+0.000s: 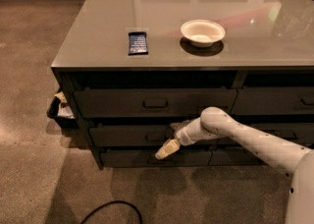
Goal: Open middle drawer
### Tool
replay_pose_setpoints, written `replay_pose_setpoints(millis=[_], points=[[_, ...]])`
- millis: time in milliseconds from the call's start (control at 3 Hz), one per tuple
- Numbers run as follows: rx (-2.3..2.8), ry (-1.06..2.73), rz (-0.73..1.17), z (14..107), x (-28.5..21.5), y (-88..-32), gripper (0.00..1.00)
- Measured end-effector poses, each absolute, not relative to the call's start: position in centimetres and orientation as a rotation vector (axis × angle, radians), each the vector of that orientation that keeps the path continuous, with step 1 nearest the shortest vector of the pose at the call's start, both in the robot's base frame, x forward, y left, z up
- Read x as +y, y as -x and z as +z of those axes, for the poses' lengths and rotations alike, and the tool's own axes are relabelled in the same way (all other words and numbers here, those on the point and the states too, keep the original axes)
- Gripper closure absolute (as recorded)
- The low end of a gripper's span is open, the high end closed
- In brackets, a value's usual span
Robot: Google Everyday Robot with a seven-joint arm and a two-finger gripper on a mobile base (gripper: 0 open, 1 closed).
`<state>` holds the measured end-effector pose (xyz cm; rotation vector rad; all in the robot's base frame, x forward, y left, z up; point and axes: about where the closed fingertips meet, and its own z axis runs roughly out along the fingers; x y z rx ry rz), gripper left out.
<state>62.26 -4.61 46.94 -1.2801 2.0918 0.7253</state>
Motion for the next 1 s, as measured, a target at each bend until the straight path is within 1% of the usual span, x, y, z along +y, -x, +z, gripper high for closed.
replay_pose_setpoints(millis=[667, 1000], points=[[1.990, 1.207, 0.786, 46.5, -2.6, -62.7, 0.00], [1.957, 1.185, 0.784, 46.5, -1.8, -62.9, 0.00]])
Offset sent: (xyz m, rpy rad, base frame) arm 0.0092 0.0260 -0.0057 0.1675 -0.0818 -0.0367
